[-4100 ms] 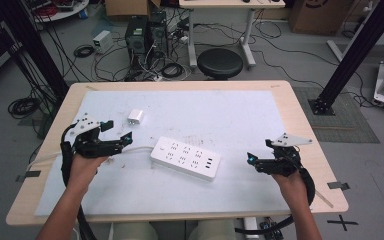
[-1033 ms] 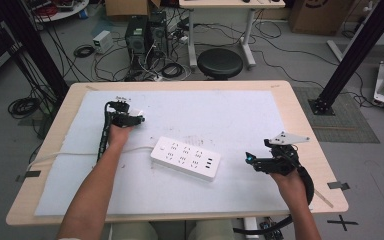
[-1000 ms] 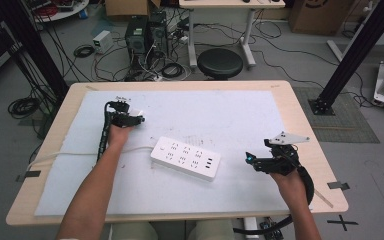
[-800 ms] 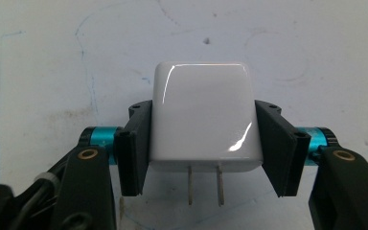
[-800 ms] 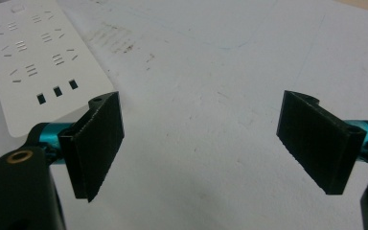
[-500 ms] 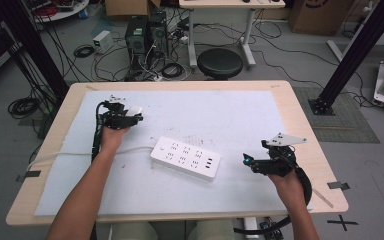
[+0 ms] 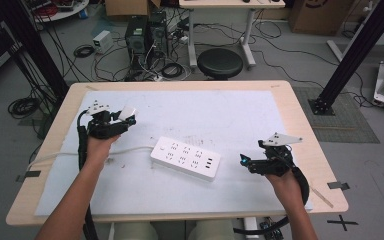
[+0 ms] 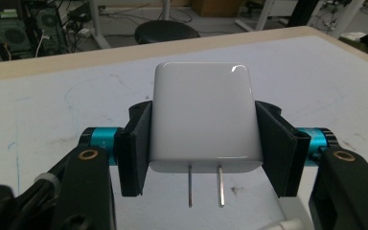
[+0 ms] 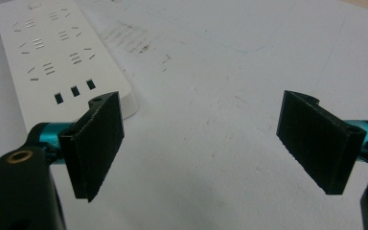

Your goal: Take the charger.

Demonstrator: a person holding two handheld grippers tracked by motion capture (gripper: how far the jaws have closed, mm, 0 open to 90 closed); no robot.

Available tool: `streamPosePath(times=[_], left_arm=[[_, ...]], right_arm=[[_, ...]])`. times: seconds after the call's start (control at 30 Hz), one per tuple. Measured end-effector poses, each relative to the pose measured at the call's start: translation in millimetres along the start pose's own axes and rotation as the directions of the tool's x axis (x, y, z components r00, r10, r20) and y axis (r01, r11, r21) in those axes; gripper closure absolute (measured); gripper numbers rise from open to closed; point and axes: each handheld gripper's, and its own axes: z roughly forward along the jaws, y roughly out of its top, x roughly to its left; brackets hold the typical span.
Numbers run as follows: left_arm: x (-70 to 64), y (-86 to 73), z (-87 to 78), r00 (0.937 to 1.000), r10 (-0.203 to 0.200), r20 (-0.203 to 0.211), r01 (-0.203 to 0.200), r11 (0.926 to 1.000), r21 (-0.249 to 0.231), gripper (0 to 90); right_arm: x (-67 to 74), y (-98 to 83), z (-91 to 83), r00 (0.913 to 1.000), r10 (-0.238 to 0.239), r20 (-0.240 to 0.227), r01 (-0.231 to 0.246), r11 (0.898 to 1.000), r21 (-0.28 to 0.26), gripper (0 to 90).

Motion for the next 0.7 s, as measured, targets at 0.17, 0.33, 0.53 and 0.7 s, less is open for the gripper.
streamPosePath(times=[0.17, 0.33, 0.53, 0.7], left_arm=[[-17.9, 4.2, -16.1, 0.9951, 0.081, 0.056, -0.08, 0.9965, -0.021, 42.4], [-38.0, 8.4, -28.2, 0.9789, 0.179, 0.097, -0.177, 0.9836, -0.036, 42.5], [-57.7, 10.8, -39.1, 0.9588, 0.246, 0.143, -0.245, 0.9693, -0.026, 42.5], [-72.8, 10.3, -47.2, 0.9351, 0.301, 0.187, -0.3, 0.9533, -0.034, 42.5]], right_arm=[[3.1, 1.2, 0.7, 1.0, -0.004, 0.003, 0.004, 1.0, 0.004, 16.5], [5.0, 4.0, 0.3, 0.9999, -0.015, -0.006, 0.015, 1.0, -0.006, 16.5], [8.4, 7.5, -0.6, 0.9992, -0.03, -0.024, 0.03, 0.999, -0.015, 16.5], [11.3, 10.4, 1.1, 0.9985, -0.041, -0.037, 0.04, 0.999, -0.019, 16.6]])
